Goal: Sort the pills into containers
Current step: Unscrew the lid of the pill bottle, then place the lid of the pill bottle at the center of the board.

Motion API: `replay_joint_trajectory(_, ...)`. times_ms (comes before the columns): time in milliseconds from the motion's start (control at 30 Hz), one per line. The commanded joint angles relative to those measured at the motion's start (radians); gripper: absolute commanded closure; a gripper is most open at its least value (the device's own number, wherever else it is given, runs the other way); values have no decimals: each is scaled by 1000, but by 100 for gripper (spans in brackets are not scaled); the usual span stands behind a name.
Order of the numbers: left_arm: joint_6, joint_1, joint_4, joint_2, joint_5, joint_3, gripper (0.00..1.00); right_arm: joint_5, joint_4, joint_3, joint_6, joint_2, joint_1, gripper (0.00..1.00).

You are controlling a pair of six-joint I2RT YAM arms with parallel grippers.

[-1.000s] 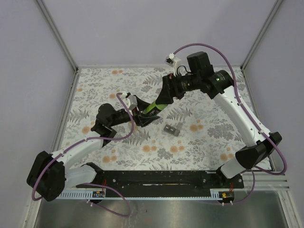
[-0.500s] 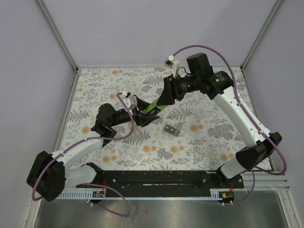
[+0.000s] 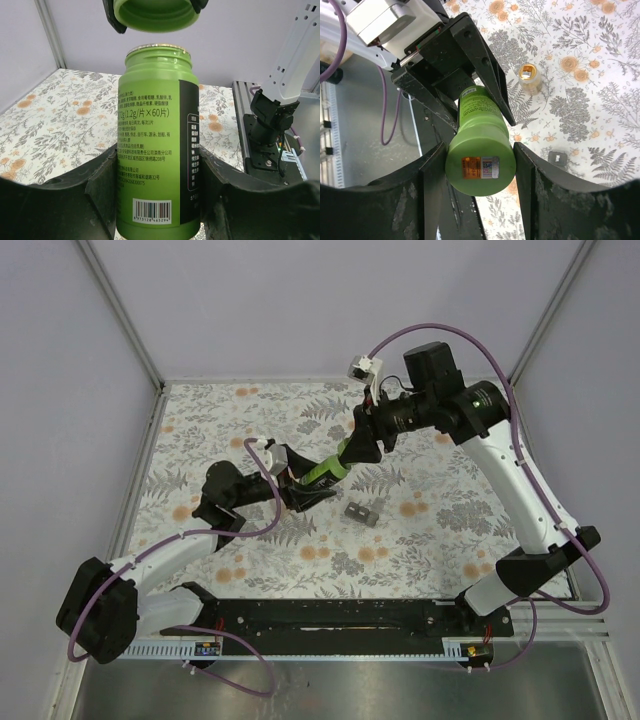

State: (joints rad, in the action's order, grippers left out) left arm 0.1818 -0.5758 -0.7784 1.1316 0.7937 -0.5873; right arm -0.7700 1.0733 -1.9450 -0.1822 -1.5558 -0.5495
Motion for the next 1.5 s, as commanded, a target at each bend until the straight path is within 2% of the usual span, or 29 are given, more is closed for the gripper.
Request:
replay_joint_trajectory(0,16,5,-71,-15,55,1,100,-8,48,-55,-132,16,5,55)
replay_joint_trajectory(167,31,5,-107,-15,67,10,100,11,39,-74,-145,17,5,56)
replay_joint_trajectory(433,91,14,-203,-23,96,47,100,153,-15,-54,-80,29,43,58)
replay_joint_trajectory(667,140,40,-259,-33,93,52,100,406,-150,165,-48,63,117,58)
replay_joint_trajectory(800,148,45,-268,-38,91,50,100,497,-237,293,-13,48,183,58)
replay_joint_trajectory(1000,154,45,-268,-42,90,49,100,736,-392,458,-36,-29,223,57)
replay_joint_trajectory(1467,168,45,-274,-47,94,43,100,802,-414,482,-103,-314,281,52)
